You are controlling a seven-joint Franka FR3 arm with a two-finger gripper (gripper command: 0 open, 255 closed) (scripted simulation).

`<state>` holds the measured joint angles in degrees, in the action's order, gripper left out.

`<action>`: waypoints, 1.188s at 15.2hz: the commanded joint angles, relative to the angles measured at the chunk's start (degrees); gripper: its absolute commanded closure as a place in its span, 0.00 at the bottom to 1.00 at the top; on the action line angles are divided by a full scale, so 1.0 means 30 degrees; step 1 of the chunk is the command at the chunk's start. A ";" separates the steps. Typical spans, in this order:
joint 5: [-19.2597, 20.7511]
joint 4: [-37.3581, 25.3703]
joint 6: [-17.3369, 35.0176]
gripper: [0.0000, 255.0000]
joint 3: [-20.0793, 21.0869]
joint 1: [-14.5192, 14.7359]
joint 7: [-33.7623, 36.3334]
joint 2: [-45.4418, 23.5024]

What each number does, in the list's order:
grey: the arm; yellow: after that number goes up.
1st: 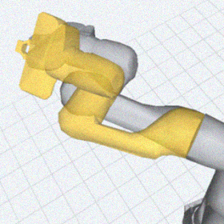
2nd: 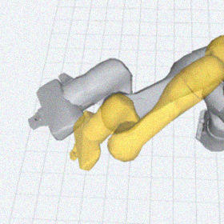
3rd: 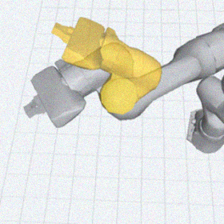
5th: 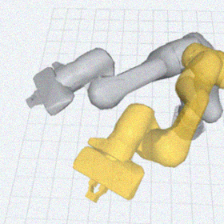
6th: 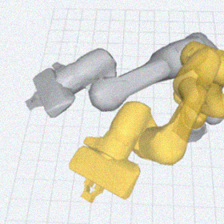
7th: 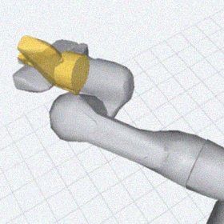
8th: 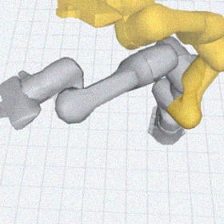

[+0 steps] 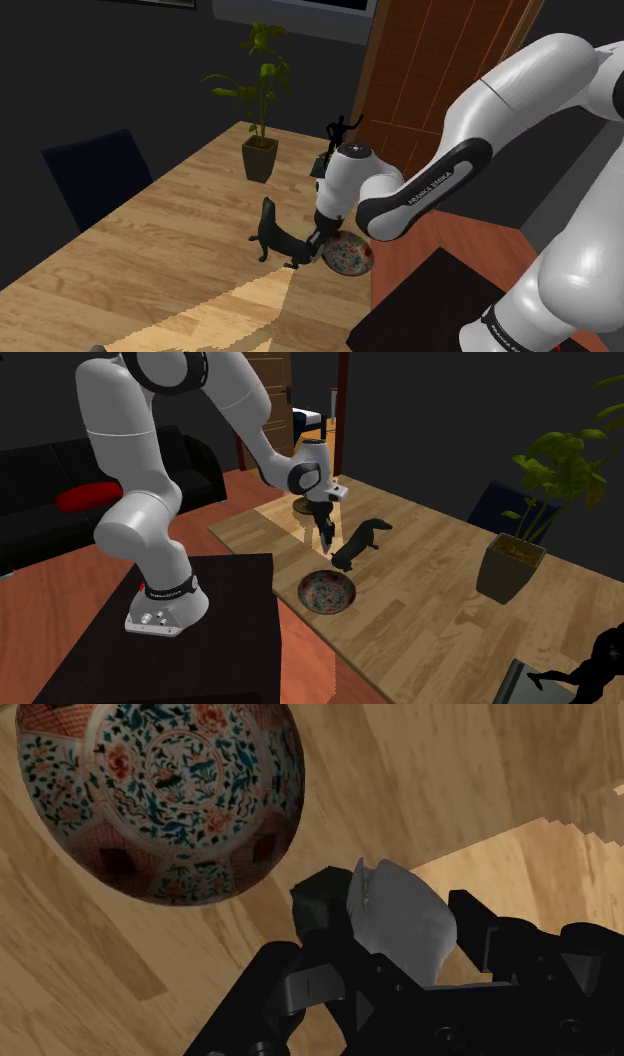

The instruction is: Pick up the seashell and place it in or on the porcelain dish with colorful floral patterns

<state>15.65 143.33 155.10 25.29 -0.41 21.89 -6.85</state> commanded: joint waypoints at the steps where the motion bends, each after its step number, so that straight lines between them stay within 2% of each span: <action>1: -0.0785 0.0949 0.0438 1.00 -0.0132 -0.0728 -0.1510 0.0730; 6: -0.2873 0.2817 0.1172 1.00 -0.0924 -0.2246 -0.5598 0.2256; 11: -0.4544 0.4016 0.1536 1.00 -0.2274 -0.3312 -0.9517 0.3276; 18: -0.1571 0.3943 0.3654 1.00 -0.2645 -0.3551 -0.7309 0.0913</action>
<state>9.23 155.19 165.05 17.66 -11.06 -1.32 -3.02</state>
